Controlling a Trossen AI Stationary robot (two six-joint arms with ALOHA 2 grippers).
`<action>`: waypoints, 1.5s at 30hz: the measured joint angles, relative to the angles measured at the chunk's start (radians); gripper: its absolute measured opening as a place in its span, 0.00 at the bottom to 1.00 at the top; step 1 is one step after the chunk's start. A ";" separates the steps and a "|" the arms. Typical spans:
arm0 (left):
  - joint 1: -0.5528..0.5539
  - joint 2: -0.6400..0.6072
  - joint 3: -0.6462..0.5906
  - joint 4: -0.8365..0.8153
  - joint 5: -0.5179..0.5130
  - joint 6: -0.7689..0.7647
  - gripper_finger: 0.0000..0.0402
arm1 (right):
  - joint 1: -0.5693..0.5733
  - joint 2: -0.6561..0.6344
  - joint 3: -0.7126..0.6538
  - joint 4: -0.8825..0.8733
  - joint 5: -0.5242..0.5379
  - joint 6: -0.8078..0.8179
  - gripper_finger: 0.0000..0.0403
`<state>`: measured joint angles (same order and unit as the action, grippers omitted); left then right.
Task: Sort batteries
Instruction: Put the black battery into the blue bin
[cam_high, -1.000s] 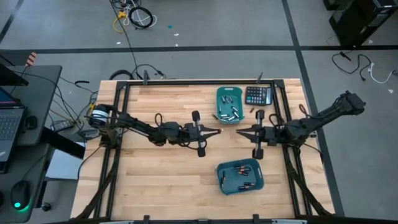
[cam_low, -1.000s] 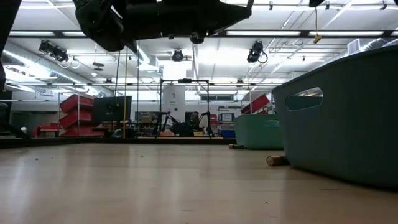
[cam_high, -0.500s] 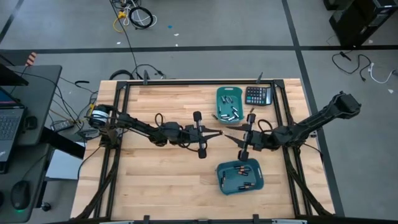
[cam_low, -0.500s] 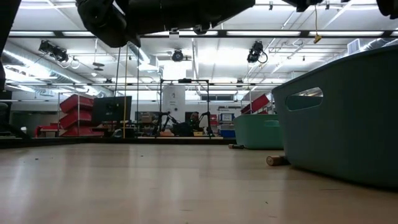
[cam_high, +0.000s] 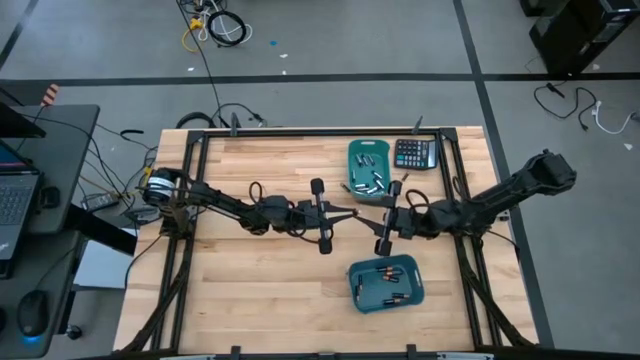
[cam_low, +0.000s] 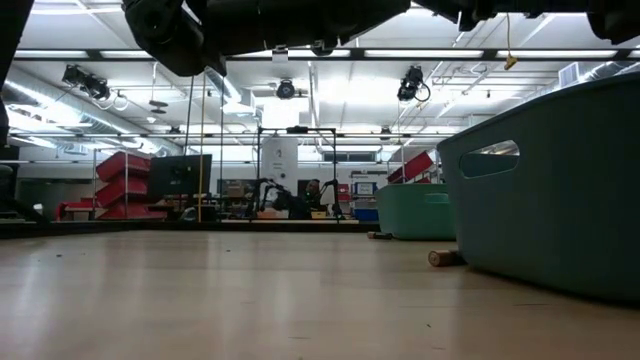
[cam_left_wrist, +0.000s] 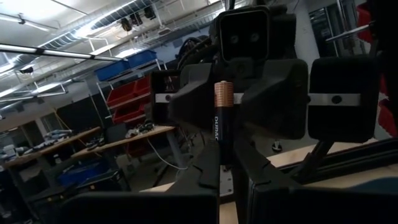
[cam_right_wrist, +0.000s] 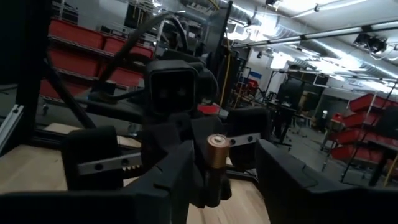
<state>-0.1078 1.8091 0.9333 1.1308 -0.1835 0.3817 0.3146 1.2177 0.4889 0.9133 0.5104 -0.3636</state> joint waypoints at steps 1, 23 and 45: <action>0.000 0.000 0.000 0.000 0.000 0.000 0.02 | -0.007 0.003 0.000 0.003 -0.012 0.001 0.37; 0.001 0.000 0.001 -0.091 -0.010 -0.133 0.26 | -0.016 0.000 0.000 0.011 -0.035 -0.007 0.05; -0.037 -0.002 0.000 -0.348 -0.298 -0.128 0.41 | 0.155 -0.241 0.001 -1.054 -0.528 0.701 0.06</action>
<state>-0.1452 1.8069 0.9333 0.7824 -0.4816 0.2537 0.4697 0.9762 0.4896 -0.1408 -0.0173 0.3379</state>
